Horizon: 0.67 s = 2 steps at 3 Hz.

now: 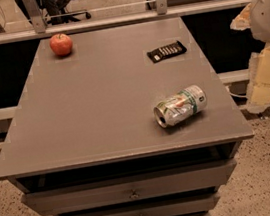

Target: Pick rxbar chocolate

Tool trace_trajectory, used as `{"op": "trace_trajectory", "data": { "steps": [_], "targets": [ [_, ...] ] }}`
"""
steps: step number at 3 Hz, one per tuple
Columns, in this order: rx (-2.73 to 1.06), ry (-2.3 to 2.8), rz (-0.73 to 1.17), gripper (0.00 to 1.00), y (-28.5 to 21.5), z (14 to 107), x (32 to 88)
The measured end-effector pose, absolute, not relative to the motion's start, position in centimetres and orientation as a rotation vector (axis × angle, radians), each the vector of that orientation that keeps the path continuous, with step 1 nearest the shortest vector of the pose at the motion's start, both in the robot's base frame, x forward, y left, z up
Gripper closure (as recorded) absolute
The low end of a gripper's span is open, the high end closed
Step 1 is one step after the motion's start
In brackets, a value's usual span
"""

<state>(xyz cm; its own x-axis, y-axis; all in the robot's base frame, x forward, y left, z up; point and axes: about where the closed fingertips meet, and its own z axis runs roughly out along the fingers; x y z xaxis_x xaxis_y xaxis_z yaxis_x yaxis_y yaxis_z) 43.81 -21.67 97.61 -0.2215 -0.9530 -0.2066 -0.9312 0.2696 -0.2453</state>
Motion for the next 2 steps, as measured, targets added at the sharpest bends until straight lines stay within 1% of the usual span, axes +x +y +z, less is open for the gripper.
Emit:
{"op": "trace_trajectory", "data": {
  "steps": [1,2],
  "targets": [
    [-1.725,2.232,-0.098,0.0,-21.7,97.6,43.8],
    [-1.714,2.188,-0.039,0.0,-20.8,95.8,46.0]
  ]
}}
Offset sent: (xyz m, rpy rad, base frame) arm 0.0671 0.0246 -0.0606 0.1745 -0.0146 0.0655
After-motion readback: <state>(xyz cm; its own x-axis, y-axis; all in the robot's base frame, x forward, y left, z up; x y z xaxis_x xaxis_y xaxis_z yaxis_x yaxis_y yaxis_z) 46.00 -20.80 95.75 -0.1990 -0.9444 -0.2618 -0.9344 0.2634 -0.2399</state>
